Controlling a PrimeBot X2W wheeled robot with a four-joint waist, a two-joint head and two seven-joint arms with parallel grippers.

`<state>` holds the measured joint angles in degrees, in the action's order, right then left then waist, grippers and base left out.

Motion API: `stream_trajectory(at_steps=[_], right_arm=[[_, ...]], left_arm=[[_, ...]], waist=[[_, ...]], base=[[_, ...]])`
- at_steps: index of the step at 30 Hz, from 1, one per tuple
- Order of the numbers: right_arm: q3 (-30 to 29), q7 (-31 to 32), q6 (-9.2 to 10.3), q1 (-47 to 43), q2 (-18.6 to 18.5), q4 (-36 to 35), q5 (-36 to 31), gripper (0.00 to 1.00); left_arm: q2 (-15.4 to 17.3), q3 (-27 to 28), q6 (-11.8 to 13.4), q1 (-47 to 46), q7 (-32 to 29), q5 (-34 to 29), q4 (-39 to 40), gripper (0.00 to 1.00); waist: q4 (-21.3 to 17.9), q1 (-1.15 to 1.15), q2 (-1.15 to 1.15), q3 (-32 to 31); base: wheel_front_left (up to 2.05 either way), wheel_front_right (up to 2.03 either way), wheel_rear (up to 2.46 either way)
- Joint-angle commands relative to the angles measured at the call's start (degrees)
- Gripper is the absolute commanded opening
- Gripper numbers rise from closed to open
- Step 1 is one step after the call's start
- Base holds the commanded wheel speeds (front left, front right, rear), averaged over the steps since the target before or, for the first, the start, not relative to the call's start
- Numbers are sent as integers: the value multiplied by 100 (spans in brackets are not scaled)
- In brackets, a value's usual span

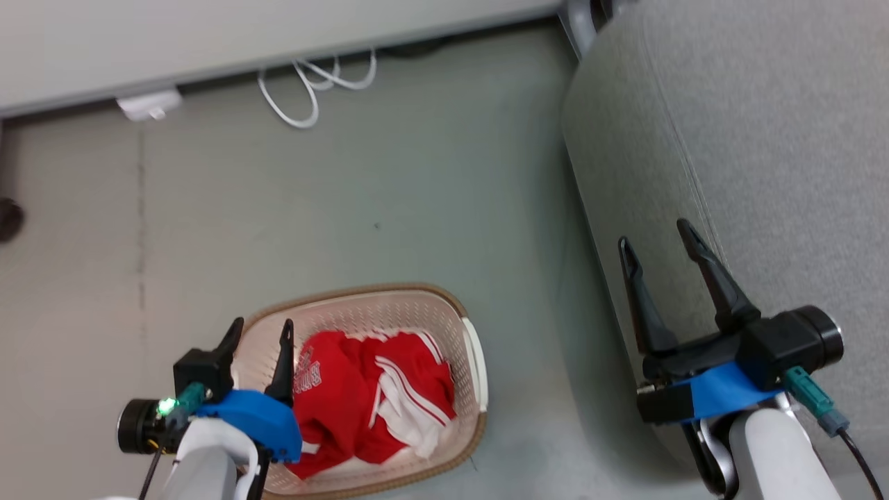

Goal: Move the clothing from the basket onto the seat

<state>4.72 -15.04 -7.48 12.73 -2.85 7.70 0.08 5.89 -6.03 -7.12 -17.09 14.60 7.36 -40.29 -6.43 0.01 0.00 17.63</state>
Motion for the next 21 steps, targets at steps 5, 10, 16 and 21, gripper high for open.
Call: stream_trajectory(at_steps=[5,10,16,21], right_arm=[[90,-22,-3,386,-4,-257,211,100],[304,-22,-3,616,-2,-576,404,100],[475,-22,-3,682,-2,-741,666,100],[586,-22,-3,734,-3,-816,817,100]], left_arm=[[124,-92,-36,-851,-152,60,-881,100],[335,-205,65,-1557,-332,-79,-1620,100],[500,-141,199,-2082,-565,-17,-2170,100],[639,-93,417,-2367,-656,12,-2468,100]], waist=[[-748,-1,0,1486],[-1029,-1,0,2267],[-1187,-1,0,2821],[-1277,-1,0,3097]], base=[[0,0,0],[0,0,0],[0,0,0],[0,0,0]])
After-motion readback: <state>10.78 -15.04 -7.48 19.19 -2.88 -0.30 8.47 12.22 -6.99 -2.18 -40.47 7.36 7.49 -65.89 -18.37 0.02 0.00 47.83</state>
